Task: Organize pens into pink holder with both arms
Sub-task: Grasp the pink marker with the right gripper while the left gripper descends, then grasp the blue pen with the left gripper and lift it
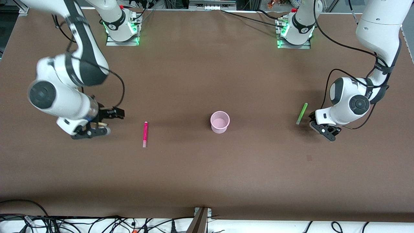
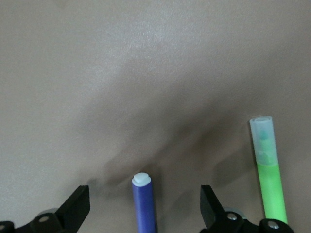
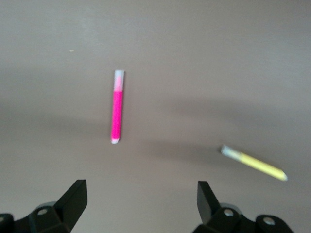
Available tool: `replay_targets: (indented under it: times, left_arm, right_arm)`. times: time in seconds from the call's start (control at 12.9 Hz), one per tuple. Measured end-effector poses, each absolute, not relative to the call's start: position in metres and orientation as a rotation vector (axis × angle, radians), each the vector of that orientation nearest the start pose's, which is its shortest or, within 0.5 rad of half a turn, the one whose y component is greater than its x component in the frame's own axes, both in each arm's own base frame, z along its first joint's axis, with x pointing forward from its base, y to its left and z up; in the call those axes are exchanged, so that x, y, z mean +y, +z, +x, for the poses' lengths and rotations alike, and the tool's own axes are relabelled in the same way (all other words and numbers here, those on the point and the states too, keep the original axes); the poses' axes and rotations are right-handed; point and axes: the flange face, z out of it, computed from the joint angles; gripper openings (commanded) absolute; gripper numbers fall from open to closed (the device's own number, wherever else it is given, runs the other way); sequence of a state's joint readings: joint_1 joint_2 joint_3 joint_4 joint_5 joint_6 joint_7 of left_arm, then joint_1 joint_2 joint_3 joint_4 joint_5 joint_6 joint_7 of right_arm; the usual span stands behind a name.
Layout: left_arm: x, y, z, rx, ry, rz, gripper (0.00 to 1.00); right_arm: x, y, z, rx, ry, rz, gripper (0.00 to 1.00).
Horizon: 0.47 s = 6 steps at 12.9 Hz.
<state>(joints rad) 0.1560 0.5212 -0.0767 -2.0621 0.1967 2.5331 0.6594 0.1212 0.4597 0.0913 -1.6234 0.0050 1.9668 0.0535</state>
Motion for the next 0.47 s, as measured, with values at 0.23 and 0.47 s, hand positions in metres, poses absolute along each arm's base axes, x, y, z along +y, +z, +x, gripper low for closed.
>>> replay_targets:
  times: [0.23, 0.47]
  left_arm:
    - [0.045, 0.173, 0.583, 1.109, 0.106, -2.885, 0.31]
    - [0.049, 0.173, 0.583, 1.103, 0.108, -2.889, 0.29]
  right_arm:
    - [0.155, 0.264, 0.664, -0.212, 0.137, -3.088, 0.99]
    - [0.187, 0.224, 0.658, -0.125, 0.138, -3.093, 0.97]
